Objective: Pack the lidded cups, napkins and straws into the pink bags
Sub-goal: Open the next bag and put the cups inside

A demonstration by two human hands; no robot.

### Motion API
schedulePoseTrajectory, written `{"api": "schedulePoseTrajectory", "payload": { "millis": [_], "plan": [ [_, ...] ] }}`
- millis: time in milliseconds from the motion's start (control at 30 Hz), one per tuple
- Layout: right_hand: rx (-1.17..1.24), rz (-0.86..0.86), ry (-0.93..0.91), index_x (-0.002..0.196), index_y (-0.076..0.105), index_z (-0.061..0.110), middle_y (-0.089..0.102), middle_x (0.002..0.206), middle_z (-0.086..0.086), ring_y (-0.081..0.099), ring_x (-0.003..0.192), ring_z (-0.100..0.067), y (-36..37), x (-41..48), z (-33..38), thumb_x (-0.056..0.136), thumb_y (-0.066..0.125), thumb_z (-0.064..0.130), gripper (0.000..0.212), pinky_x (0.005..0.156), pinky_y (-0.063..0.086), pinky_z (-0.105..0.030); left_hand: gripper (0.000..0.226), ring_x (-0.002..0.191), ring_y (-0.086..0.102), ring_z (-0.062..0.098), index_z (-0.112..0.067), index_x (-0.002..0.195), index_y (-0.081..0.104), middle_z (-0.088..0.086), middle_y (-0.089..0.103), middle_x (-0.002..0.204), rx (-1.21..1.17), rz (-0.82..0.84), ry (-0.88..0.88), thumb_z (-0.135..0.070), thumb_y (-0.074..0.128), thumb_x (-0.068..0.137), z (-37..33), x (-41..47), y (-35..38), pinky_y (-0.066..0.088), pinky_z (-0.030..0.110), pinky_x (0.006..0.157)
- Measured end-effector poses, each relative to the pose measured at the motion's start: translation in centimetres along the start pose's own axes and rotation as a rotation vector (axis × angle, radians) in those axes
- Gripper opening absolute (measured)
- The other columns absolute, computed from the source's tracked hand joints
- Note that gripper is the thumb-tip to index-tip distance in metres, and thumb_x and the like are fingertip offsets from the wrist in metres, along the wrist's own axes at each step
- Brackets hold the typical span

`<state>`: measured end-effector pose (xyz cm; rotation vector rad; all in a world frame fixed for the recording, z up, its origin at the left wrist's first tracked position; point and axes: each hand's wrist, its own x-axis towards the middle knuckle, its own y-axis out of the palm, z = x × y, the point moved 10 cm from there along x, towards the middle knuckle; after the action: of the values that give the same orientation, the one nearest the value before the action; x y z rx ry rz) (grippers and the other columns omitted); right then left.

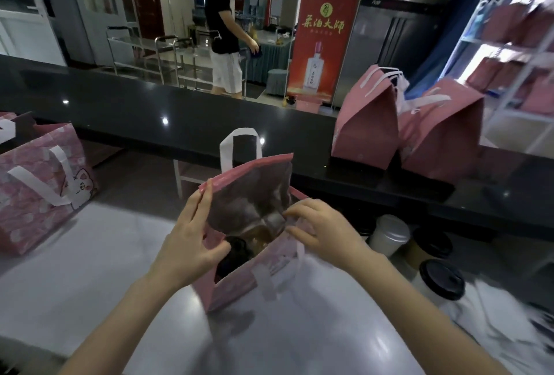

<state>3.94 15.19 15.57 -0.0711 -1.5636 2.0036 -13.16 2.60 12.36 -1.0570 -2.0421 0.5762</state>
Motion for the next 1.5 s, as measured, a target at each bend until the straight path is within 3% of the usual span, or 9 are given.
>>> {"api": "schedulePoseTrajectory", "payload": {
  "millis": [133,200,333,533,667,900,1067,1167,1500],
  "plan": [
    [-0.086,-0.181,0.191,0.112,0.066,0.018,0.061,0.112,0.005,0.055,0.103,-0.014,-5.6,-7.1,-8.4,0.087,0.066,0.028,0.027,0.085,0.049,-0.03,0.108,0.126,0.044,0.024,-0.036,0.153,-0.002,-0.01,0.012,0.156,0.111,-0.031,0.031,-0.033,0.074,0.076,-2.5,-1.2,1.5,0.051,0.025,0.079],
    [-0.197,-0.114,0.35,0.119,0.063,0.02,0.058,0.119,0.003,0.053,0.108,-0.018,-6.2,-11.2,-13.7,0.087,0.067,0.029,0.034,0.089,0.047,-0.033,0.111,0.126,0.045,0.03,-0.032,0.154,-0.001,-0.004,0.016,0.156,0.141,-0.032,0.024,-0.034,0.076,0.074,-3.5,-1.9,2.2,0.054,0.037,0.078],
    [-0.385,0.133,0.621,0.137,0.045,0.031,0.044,0.138,0.001,0.043,0.122,-0.023,-5.3,-19.1,-22.3,0.088,0.061,0.044,0.054,0.096,0.043,-0.035,0.111,0.125,0.045,0.034,-0.031,0.155,0.0,0.0,0.019,0.156,0.175,-0.015,0.048,-0.043,0.063,0.065,-5.6,-3.1,3.8,0.055,0.044,0.067],
    [-0.406,0.245,0.707,0.148,0.024,0.035,0.029,0.152,-0.002,0.032,0.134,-0.03,-4.0,-23.6,-26.6,0.083,0.061,0.056,0.077,0.107,0.034,-0.041,0.113,0.123,0.037,0.029,-0.023,0.156,0.008,0.002,0.022,0.153,0.22,-0.012,0.101,-0.039,0.07,0.062,-8.5,-4.4,5.6,0.055,0.05,0.06],
    [-0.321,0.303,0.738,0.148,0.021,0.038,0.015,0.158,-0.004,0.023,0.139,-0.033,-2.6,-24.0,-27.6,0.085,0.056,0.059,0.075,0.112,0.028,-0.043,0.125,0.124,0.034,0.029,-0.021,0.156,0.006,0.005,0.022,0.152,0.251,0.022,0.101,-0.027,0.086,0.06,-9.6,-5.5,6.9,0.055,0.055,0.061],
    [-0.306,0.166,0.702,0.133,0.043,0.029,0.035,0.148,-0.011,0.022,0.141,-0.033,-2.6,-23.9,-27.4,0.082,0.067,0.045,0.059,0.112,0.016,-0.055,0.11,0.127,0.037,0.034,-0.025,0.156,0.001,0.008,0.024,0.154,0.276,0.056,0.159,-0.051,0.059,0.065,-11.6,-6.3,7.9,0.056,0.055,0.063],
    [-0.184,0.123,0.672,0.123,0.042,0.027,0.04,0.127,-0.008,0.05,0.106,-0.033,-3.4,-24.0,-25.8,0.071,0.078,0.037,0.064,0.088,0.047,-0.042,0.106,0.127,0.038,0.034,-0.025,0.155,0.0,0.007,0.023,0.155,0.301,0.052,0.154,-0.058,0.049,0.067,-12.2,-6.6,7.7,0.056,0.051,0.063],
    [-0.164,0.064,0.574,0.131,0.039,0.033,0.037,0.129,-0.003,0.045,0.112,-0.027,-4.6,-22.7,-23.2,0.07,0.077,0.037,0.072,0.084,0.05,-0.036,0.105,0.128,0.038,0.034,-0.026,0.155,0.001,0.005,0.022,0.156,0.299,0.049,0.152,-0.057,0.049,0.067,-12.0,-6.6,7.5,0.057,0.052,0.063],
    [-0.093,-0.207,0.142,0.14,0.038,0.038,0.035,0.127,0.001,0.045,0.115,-0.02,-13.0,-14.6,-9.0,0.07,0.075,0.043,0.079,0.088,0.052,-0.041,0.105,0.132,0.035,0.029,-0.026,0.155,-0.002,0.003,0.017,0.156,0.289,0.044,0.138,-0.059,0.048,0.069,-10.4,-5.1,5.7,0.056,0.047,0.076]
  ]
}}
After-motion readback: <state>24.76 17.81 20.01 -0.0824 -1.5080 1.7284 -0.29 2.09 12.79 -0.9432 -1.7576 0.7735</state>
